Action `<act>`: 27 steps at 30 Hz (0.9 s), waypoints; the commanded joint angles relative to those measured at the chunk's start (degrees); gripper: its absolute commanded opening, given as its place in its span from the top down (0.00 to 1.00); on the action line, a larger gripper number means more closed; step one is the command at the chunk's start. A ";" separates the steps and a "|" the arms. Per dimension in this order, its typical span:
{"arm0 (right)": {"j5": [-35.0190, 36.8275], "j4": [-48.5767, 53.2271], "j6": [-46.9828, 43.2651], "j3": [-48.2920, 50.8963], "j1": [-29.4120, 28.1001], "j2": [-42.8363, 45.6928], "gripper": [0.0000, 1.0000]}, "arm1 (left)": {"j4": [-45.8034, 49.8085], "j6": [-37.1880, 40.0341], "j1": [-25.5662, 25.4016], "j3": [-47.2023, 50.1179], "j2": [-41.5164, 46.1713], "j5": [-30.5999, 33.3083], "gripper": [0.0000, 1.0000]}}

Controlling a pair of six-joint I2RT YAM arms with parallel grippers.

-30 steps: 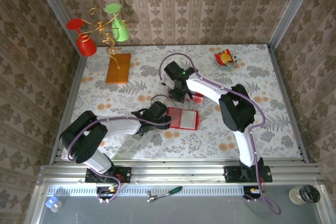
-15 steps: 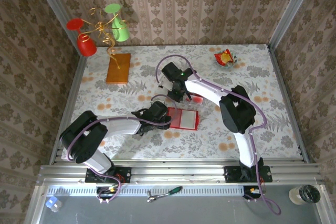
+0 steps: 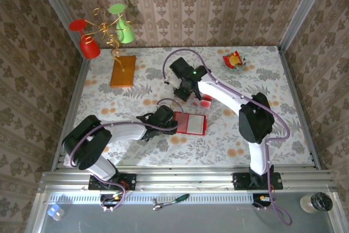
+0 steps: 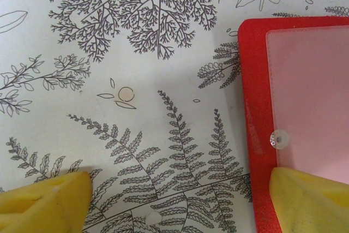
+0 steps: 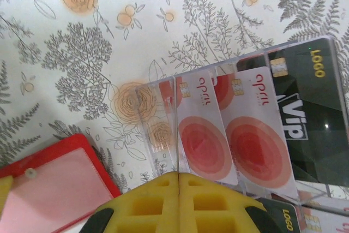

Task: Put the credit cards into the card holder
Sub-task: Pick up the credit card from the storage box, then insert the credit card into the card slot.

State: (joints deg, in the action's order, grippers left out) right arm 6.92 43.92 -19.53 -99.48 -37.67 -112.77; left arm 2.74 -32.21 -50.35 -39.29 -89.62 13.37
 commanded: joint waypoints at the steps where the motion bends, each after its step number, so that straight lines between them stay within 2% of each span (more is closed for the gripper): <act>1: -1.93 0.72 6.60 2.90 0.49 5.37 1.00 | 0.53 -1.34 -0.48 0.91 1.05 -0.20 0.14; 7: -8.04 -2.47 14.72 11.56 0.67 11.29 1.00 | 0.07 -2.67 -0.80 2.75 2.68 0.03 0.14; 14: -15.17 -5.89 18.51 21.03 0.67 15.42 1.00 | -1.32 -5.29 -1.83 5.37 4.42 0.27 0.14; 27: -15.74 -4.33 16.89 24.60 0.29 12.27 1.00 | -0.45 -4.58 -1.98 4.38 5.16 0.78 0.14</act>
State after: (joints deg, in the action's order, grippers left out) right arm -7.53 39.38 -2.74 -76.12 -37.17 -99.18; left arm -0.40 -36.07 -51.79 -34.52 -85.62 13.72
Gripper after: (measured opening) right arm 0.067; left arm 0.862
